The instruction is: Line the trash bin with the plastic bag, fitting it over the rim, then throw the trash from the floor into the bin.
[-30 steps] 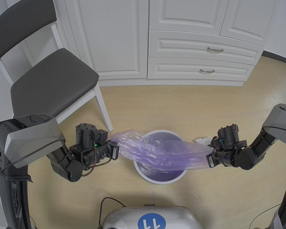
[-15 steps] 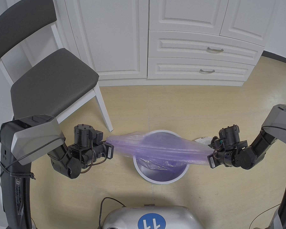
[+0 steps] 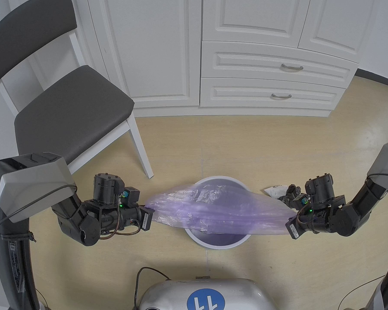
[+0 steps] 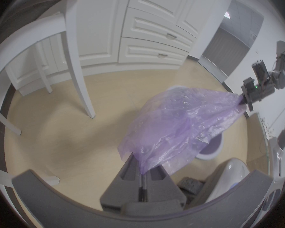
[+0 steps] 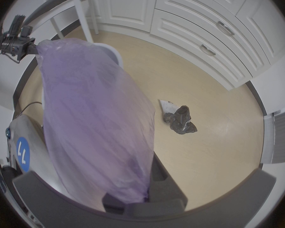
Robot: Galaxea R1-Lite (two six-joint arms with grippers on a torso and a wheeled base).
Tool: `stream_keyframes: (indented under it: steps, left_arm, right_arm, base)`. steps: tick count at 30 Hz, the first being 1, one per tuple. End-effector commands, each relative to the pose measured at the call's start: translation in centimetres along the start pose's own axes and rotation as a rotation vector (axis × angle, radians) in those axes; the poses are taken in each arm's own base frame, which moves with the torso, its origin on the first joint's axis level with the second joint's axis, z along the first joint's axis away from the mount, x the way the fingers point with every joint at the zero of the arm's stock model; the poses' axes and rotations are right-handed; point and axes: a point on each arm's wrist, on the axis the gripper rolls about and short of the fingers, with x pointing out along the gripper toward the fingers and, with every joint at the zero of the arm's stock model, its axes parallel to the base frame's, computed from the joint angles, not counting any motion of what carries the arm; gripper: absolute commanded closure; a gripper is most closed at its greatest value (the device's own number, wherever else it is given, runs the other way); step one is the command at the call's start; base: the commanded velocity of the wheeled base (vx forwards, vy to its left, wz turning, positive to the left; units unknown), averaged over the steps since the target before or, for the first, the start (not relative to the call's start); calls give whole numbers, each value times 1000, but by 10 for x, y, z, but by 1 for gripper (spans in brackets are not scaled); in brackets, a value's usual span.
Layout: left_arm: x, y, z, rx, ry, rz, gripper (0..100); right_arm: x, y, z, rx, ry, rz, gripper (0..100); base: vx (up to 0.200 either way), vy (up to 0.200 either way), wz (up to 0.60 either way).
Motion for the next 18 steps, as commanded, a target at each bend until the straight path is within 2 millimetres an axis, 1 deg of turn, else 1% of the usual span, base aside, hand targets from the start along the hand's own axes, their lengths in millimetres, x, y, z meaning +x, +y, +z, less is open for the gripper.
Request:
stream_keyframes:
  steps: [1,6,9,14,16,18]
  left_arm:
    - [-10,-5,-1,33,39,-18,100]
    - [-11,-7,-7,57,109,-32,100]
    - [-17,-6,-5,56,144,-34,100]
    - [-26,-5,-4,68,207,-41,100]
    - [-30,-3,-6,90,238,-53,100]
    - [-30,-3,-6,90,240,-56,100]
  right_arm:
    - [-13,6,-4,-44,-6,31,100]
    - [-17,9,-8,-61,5,41,100]
    - [-26,6,-16,-146,21,45,100]
    - [-28,9,-27,-245,46,76,100]
    - [-29,10,-30,-270,58,82,100]
    - [-29,10,-30,-272,57,83,100]
  base:
    - [0,0,0]
    - [0,0,0]
    - [0,0,0]
    - [0,0,0]
    - [0,0,0]
    - [0,0,0]
